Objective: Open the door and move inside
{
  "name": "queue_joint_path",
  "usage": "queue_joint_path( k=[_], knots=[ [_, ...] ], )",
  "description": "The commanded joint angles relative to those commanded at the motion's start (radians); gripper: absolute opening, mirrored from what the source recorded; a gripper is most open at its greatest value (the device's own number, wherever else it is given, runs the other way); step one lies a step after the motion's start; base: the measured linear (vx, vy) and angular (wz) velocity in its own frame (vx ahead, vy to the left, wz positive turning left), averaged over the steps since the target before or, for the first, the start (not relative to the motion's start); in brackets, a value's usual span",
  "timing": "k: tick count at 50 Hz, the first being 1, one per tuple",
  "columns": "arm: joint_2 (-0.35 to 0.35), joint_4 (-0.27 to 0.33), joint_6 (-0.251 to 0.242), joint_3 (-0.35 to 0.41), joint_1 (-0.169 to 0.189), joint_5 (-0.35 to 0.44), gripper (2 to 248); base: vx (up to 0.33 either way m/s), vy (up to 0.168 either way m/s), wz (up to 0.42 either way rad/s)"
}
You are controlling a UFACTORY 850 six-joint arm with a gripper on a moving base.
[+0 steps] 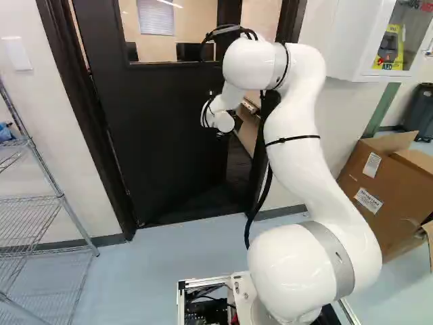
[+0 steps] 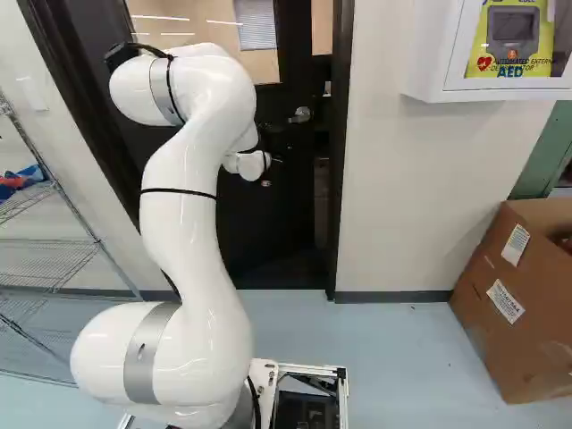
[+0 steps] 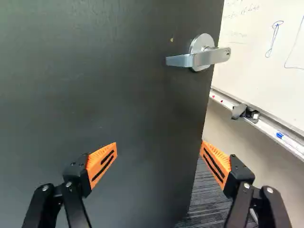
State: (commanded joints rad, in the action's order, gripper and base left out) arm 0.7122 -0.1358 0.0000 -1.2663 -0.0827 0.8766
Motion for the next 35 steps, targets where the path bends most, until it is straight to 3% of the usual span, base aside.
queue_joint_path(
  k=[35],
  knots=[
    [-0.166, 0.000, 0.000, 0.225, 0.000, 0.000, 247, 0.000, 0.000, 0.000]
  ],
)
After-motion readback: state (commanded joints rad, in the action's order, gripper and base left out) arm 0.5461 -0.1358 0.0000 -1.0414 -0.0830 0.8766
